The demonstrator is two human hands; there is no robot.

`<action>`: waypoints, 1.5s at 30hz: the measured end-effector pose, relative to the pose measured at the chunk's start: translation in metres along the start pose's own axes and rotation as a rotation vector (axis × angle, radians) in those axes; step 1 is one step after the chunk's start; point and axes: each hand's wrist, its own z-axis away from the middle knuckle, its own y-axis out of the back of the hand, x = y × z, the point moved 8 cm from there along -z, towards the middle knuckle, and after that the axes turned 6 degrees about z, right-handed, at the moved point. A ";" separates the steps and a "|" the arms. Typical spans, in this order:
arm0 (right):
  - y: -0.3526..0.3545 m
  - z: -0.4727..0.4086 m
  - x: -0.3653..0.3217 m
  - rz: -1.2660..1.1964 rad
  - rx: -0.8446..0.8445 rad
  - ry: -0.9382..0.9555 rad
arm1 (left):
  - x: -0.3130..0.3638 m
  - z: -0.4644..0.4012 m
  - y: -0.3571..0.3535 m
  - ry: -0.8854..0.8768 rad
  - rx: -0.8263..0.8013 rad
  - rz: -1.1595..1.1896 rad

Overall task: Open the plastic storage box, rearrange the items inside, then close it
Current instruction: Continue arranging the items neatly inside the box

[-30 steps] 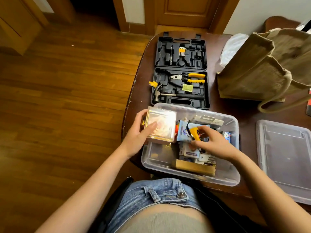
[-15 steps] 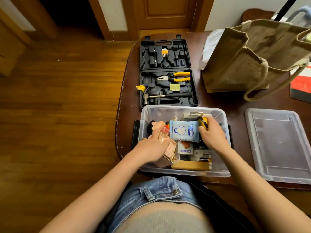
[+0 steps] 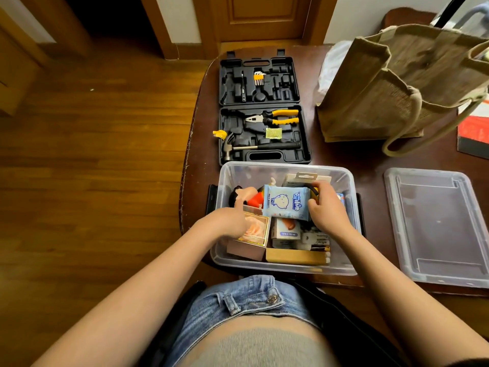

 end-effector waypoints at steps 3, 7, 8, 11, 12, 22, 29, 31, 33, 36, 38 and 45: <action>0.000 0.001 -0.001 -0.010 0.003 0.005 | 0.001 0.003 0.001 -0.031 -0.032 -0.207; 0.001 0.003 -0.001 -0.017 0.005 0.010 | 0.002 0.001 -0.008 -0.044 0.012 -0.313; 0.002 0.004 -0.001 -0.019 0.021 0.019 | 0.006 0.000 -0.008 -0.075 0.065 -0.328; 0.009 0.008 0.001 -0.018 0.093 0.006 | 0.017 -0.005 -0.009 -0.177 0.183 -0.348; 0.012 0.010 0.003 -0.017 0.112 -0.012 | 0.019 -0.006 -0.006 -0.191 0.215 -0.372; 0.015 0.025 0.028 0.041 0.133 -0.133 | 0.017 -0.017 -0.026 -0.151 0.102 -0.694; -0.005 0.031 0.034 -0.050 -0.009 -0.182 | 0.020 -0.020 -0.021 -0.175 0.078 -0.660; 0.001 0.032 0.035 0.014 0.049 -0.156 | 0.019 -0.021 -0.020 -0.188 0.060 -0.627; 0.008 0.034 0.031 0.191 0.095 -0.091 | 0.018 -0.021 -0.020 -0.204 0.068 -0.606; 0.023 0.035 0.027 0.519 0.111 -0.062 | 0.016 -0.020 -0.021 -0.230 0.090 -0.577; 0.034 0.030 0.022 0.696 0.128 -0.019 | 0.015 -0.021 -0.022 -0.239 0.096 -0.556; 0.016 0.010 0.024 1.058 -0.095 0.199 | 0.014 -0.020 -0.020 -0.248 0.083 -0.453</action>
